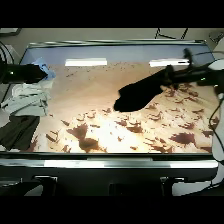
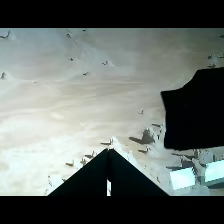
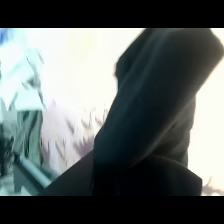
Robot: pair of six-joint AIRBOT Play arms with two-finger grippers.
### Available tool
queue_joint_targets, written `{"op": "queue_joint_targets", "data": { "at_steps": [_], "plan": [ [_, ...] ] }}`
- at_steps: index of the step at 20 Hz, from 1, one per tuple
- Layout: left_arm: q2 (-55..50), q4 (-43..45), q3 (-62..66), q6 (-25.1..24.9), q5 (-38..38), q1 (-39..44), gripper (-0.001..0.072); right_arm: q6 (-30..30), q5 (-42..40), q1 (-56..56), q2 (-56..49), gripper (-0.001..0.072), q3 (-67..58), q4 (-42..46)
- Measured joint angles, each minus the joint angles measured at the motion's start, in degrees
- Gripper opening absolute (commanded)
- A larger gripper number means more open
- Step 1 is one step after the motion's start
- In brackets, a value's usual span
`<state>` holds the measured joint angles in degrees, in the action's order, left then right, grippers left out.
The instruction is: Fold the clothes and pants, and hang the long-sleeved shirts on hangers.
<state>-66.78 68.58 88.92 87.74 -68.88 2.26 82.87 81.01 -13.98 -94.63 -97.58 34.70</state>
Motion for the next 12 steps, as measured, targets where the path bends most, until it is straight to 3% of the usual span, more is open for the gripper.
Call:
{"op": "queue_joint_targets", "data": {
  "at_steps": [7,12],
  "plan": [
    [-0.11,0.0,0.0,2.14,-0.46,0.0,0.0026,8.35,0.76,-25.92,-4.5,0.0038,-10.58,5.51],
    [-0.11,0.0,0.0,4.0,-0.66,0.0,0.0026,11.45,6.08,-40.09,-6.64,0.0038,-8.48,19.17]
  ]
}}
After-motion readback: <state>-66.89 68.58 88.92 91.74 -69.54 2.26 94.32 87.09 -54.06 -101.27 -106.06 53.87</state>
